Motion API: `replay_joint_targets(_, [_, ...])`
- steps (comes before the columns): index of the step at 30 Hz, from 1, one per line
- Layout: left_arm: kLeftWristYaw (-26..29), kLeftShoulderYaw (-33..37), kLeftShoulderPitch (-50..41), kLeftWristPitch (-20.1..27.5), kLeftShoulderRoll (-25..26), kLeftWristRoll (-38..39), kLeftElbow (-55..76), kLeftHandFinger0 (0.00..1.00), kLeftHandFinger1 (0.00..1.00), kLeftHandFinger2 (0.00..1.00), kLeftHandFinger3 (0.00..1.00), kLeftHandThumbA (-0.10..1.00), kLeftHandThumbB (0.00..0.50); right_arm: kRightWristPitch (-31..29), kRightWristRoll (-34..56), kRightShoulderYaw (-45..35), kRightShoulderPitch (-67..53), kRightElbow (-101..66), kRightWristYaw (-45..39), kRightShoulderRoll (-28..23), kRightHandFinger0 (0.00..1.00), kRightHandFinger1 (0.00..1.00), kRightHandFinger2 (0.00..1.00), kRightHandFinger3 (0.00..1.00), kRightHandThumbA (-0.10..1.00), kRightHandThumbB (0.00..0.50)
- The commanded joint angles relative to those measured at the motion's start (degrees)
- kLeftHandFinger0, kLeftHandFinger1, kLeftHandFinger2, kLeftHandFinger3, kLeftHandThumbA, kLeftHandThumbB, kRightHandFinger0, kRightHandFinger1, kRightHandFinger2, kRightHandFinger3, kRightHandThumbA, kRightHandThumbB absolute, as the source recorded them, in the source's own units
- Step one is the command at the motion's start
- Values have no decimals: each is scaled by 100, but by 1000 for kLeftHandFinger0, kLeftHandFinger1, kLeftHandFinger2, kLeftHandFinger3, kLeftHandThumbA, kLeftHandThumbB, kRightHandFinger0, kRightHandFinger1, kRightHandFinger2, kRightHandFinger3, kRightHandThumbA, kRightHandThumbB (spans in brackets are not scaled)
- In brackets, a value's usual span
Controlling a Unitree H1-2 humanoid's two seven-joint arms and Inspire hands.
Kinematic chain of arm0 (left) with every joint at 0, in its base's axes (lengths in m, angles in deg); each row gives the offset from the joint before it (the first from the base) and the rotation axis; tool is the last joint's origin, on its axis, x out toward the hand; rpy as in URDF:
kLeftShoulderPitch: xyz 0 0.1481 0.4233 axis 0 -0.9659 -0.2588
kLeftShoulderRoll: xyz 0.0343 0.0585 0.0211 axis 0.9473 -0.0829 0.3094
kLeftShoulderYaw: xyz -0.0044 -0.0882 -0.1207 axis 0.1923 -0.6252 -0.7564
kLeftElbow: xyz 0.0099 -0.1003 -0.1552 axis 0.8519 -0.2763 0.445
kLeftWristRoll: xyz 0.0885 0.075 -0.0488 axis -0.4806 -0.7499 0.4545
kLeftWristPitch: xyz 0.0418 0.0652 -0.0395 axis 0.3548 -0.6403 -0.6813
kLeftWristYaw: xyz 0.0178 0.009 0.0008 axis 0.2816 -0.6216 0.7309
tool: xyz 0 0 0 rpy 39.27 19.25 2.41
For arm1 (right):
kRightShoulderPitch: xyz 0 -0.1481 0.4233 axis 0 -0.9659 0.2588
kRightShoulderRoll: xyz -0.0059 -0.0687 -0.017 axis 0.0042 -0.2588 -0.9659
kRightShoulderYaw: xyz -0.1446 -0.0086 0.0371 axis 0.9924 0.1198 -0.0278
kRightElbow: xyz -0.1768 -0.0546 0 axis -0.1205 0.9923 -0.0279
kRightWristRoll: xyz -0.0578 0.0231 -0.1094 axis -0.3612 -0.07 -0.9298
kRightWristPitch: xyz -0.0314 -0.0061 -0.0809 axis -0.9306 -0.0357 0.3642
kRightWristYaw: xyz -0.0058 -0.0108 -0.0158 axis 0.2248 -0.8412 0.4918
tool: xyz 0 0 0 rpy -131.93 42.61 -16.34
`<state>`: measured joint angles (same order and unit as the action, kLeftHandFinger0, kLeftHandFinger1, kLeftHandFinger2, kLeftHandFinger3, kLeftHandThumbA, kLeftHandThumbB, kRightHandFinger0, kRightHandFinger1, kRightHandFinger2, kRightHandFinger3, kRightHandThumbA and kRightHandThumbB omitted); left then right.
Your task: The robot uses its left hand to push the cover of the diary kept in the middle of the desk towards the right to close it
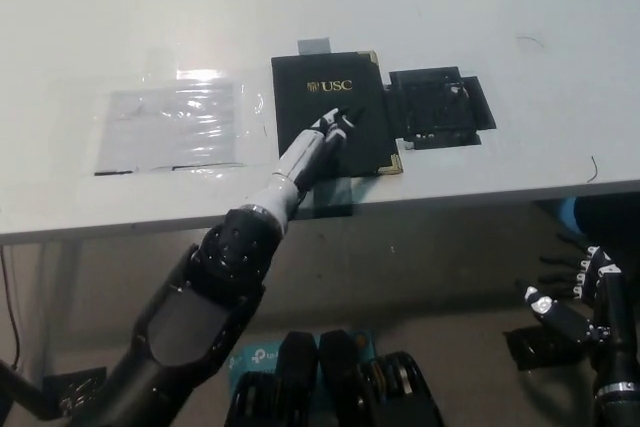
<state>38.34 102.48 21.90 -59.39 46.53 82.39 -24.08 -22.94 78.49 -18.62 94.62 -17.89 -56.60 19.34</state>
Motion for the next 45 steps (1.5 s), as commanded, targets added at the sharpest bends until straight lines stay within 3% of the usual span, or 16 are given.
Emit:
replay_joint_targets(1, [-81,1843,708,250,1038,-3608,844,1000,1000,1000,1000,1000,258,-40,-143,110,58,-326,-91,-174,358,454,555,762,860,17])
replay_joint_targets(5, [91,1450,485,425,1158,-3412,1698,1000,1000,1000,1000,1000,265,-30,-82,60,70,-315,-66,-147,347,459,551,752,789,0])
replay_joint_targets(9, [38,847,26,156,1140,-2949,3060,1000,1000,1000,1000,1000,276,32,-55,35,77,-312,-49,-121,335,452,528,719,823,47])
replay_joint_targets(11, [44,357,-404,-15,1050,-2572,4174,1000,1000,1000,1000,1000,316,13,-69,38,88,-282,-42,-128,337,461,553,732,808,14])
replay_joint_targets(13, [140,81,-538,73,974,-2414,4571,1000,1000,1000,1000,1000,305,-13,-33,21,183,-232,-39,-128,339,461,559,738,797,6])
replay_joint_targets(14, [240,-167,-717,254,892,-2113,4857,1000,1000,1000,1000,1000,345,-57,-37,26,195,-208,-39,-134,324,457,557,745,804,16])
replay_joint_targets(15, [274,-409,-935,238,833,-1825,5223,1000,1000,1000,1000,1000,266,-59,9,18,188,-220,-67,-135,330,464,565,755,805,9])
replay_joint_targets(16, [477,-869,-1458,295,737,-1332,5791,1000,1000,1000,1000,1000,277,89,18,4,180,-314,-65,-110,331,474,575,771,793,14])
replay_joint_targets(19, [610,-1236,-1970,474,737,-1171,6089,1000,1000,1000,1000,1000,270,88,15,9,190,-289,-66,-110,324,468,569,784,789,12])
replay_joint_targets(21, [607,-1469,-2418,779,881,-1101,6174,1000,1000,1000,1000,1000,176,71,24,5,176,-294,-78,-125,335,469,566,785,787,14])
replay_joint_targets(25, [457,-1992,-3644,1108,1065,-734,6057,1000,1000,1000,1000,1000,182,80,49,-10,167,-283,-83,-126,345,470,558,768,800,34])
replay_joint_targets(29, [149,-2346,-4428,2121,1194,-634,4975,1000,1000,1000,1000,1000,207,100,59,-8,197,-289,-85,-128,353,471,552,753,814,37])
replay_joint_targets(36, [-82,-2652,-4815,3351,1092,-308,3091,966,998,967,1000,1000,172,57,95,-4,234,-251,-89,-157,359,479,562,749,806,40])
replay_joint_targets(40, [-90,-2712,-4874,3753,1051,-338,2345,970,1000,973,1000,1000,147,79,-68,50,245,-264,-45,-196,324,459,556,743,819,21])
replay_joint_targets(43, [-16,-2724,-4855,3974,1047,-478,1985,943,987,955,1000,1000,164,64,-61,46,250,-251,-41,-197,312,452,545,739,805,24])
replay_joint_targets(45, [-66,-2787,-4792,3880,1046,-358,1836,927,975,949,990,1000,228,5,-82,76,318,-181,-54,-218,327,467,568,756,813,20])
